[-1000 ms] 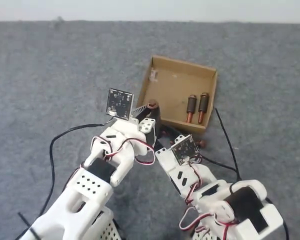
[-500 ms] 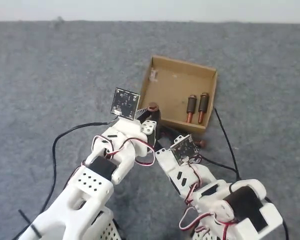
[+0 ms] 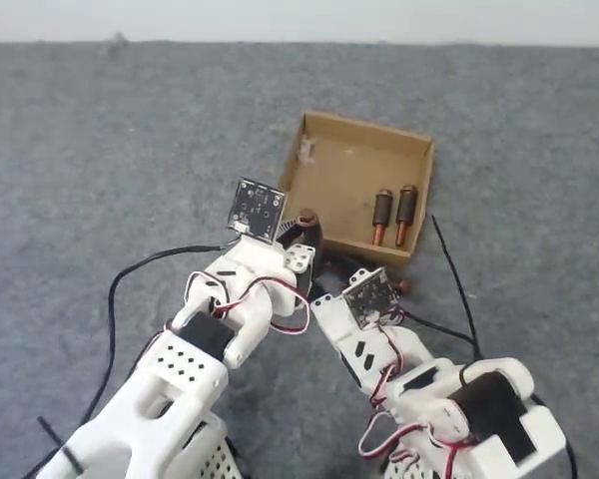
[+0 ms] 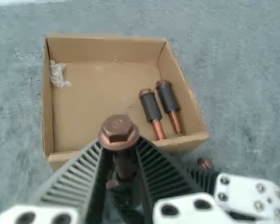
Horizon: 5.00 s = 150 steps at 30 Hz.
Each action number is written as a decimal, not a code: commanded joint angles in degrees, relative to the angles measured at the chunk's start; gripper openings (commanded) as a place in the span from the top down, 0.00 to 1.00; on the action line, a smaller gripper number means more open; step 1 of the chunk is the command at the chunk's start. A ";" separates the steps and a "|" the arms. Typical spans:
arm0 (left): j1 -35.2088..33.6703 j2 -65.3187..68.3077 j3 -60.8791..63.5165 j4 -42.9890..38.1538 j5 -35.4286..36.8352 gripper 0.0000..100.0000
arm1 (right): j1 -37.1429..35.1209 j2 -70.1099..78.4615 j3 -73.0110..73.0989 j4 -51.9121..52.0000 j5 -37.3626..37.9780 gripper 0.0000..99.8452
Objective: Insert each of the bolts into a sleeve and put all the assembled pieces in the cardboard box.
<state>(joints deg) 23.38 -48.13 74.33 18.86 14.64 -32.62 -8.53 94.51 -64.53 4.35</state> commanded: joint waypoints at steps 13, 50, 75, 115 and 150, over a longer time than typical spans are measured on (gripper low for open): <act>1.93 0.62 0.66 0.70 -1.41 0.99 | 5.05 -0.66 -1.32 -1.89 -3.16 0.99; -0.79 0.09 4.44 -4.48 -5.80 0.82 | 5.05 -0.48 -1.41 -1.54 -3.16 0.99; -5.80 0.44 -2.24 -5.54 3.60 0.98 | 5.05 -0.48 -1.49 -1.36 -2.90 0.99; -29.36 28.66 -10.51 -8.44 3.52 0.99 | 9.98 -1.19 0.97 -1.89 0.97 0.99; -29.36 28.66 -10.51 -8.44 3.52 0.99 | 20.09 -52.44 -7.38 74.07 0.62 0.99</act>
<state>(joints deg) -5.71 -19.38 66.59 11.38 17.89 -13.54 -55.30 93.19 -2.90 4.35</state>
